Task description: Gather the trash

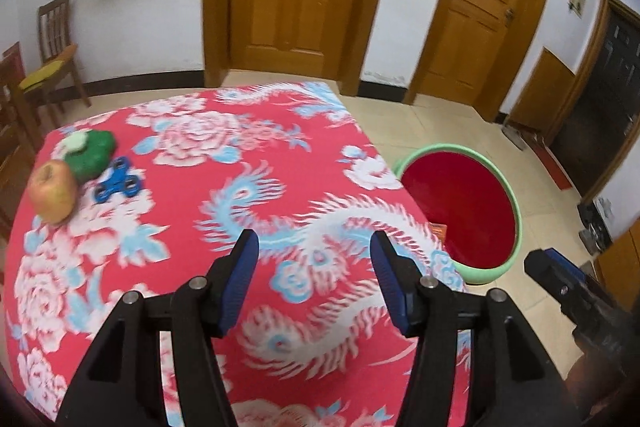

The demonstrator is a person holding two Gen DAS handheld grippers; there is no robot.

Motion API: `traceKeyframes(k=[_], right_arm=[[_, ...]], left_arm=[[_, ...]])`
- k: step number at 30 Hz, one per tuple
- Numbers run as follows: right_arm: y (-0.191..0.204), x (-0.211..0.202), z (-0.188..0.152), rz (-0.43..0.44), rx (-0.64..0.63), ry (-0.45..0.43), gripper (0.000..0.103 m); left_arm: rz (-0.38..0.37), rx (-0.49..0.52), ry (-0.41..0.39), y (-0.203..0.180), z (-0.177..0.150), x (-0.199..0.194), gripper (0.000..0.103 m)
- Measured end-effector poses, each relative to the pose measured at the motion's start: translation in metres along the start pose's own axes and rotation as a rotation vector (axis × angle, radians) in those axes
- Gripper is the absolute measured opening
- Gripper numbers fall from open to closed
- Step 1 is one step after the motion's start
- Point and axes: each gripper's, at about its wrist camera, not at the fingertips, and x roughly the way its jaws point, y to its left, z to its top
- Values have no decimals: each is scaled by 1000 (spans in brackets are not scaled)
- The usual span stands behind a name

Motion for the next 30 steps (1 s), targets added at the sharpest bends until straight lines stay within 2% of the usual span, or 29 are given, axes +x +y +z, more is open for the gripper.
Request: traceKeyframes(k=[9, 14, 30], right_arm=[[48, -14, -16, 40, -107, -16, 73], [66, -23, -23, 53, -141, -35, 73], [94, -46, -32, 81, -178, -69, 73]], left_arm=[[100, -45, -76, 27, -17, -47, 58], [132, -54, -109, 34, -26, -67, 58], [209, -108, -177, 59, -47, -114, 58]])
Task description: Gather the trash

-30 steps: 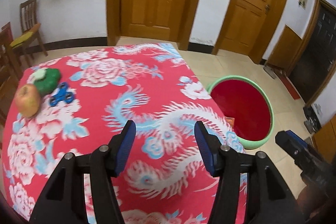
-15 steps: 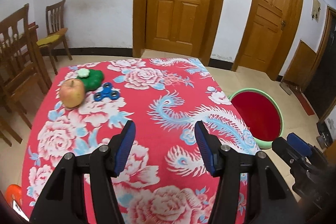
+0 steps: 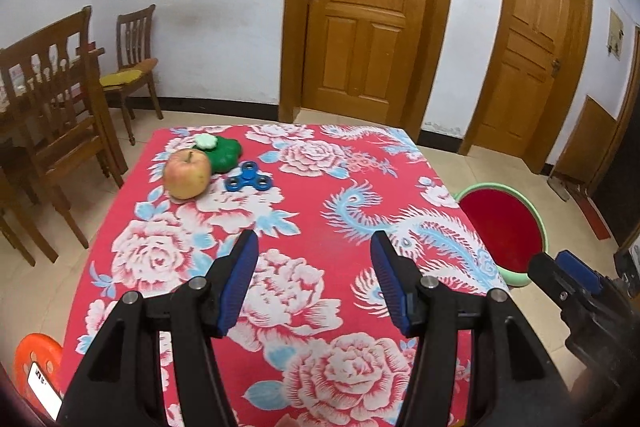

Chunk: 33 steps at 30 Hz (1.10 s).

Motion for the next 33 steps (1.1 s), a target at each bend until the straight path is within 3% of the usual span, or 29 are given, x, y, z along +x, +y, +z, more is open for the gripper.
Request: traceKeyframes(k=[33], right_arm=[[6, 2, 1, 18, -3, 10, 73]], left_arm=[[27, -21, -17, 9, 2, -4, 58]])
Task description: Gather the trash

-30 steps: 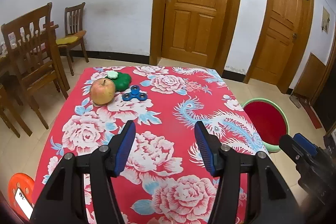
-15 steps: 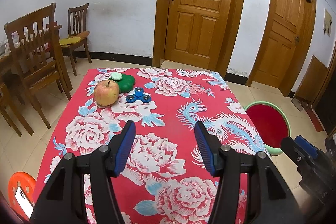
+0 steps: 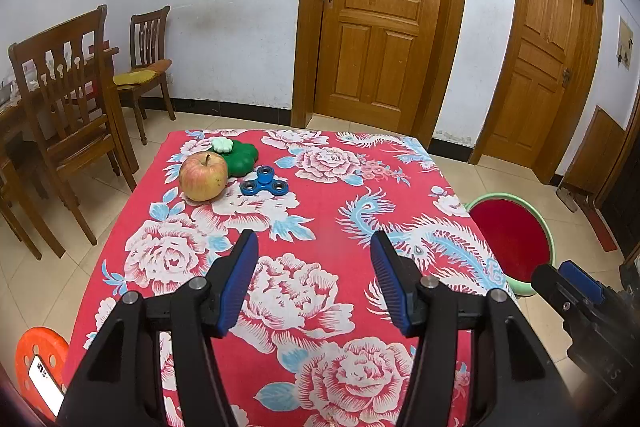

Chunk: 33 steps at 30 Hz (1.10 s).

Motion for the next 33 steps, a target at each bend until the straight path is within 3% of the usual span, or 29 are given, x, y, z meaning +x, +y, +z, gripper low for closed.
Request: traceKeyframes(k=[33], right_arm=[[-1, 1, -2, 2, -1, 5, 73]], left_arm=[[1, -2, 4, 1, -1, 1, 58]])
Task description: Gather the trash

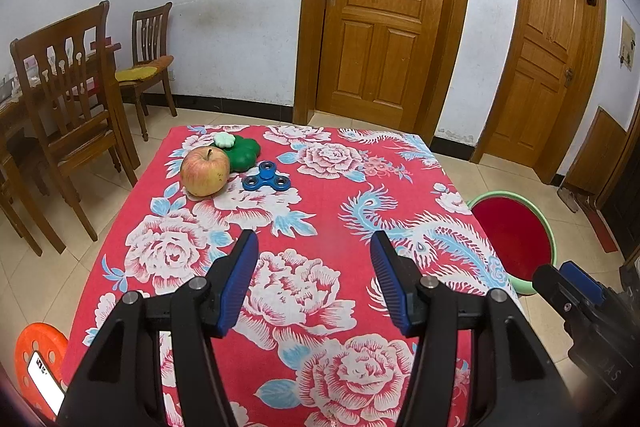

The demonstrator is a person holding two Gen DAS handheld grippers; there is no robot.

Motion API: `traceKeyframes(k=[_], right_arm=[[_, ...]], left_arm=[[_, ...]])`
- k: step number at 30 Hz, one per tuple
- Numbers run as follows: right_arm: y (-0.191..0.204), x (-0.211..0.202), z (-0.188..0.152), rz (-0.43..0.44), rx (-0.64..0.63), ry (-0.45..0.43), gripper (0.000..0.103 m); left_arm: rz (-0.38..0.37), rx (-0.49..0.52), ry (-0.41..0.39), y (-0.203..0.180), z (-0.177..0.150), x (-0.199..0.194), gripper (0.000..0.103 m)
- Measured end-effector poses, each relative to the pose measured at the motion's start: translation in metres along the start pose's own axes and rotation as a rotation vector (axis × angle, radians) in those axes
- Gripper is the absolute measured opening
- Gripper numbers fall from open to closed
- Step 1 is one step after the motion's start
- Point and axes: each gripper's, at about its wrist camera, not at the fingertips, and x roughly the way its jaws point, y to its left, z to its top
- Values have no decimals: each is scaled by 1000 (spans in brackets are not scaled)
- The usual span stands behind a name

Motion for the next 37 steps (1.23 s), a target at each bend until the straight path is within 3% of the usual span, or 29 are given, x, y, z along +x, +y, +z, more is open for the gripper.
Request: traceKeyframes(k=[37], right_arm=[[0, 1, -2, 2, 1, 5, 73]], left_arm=[[3, 0, 6, 1, 1, 1, 58]])
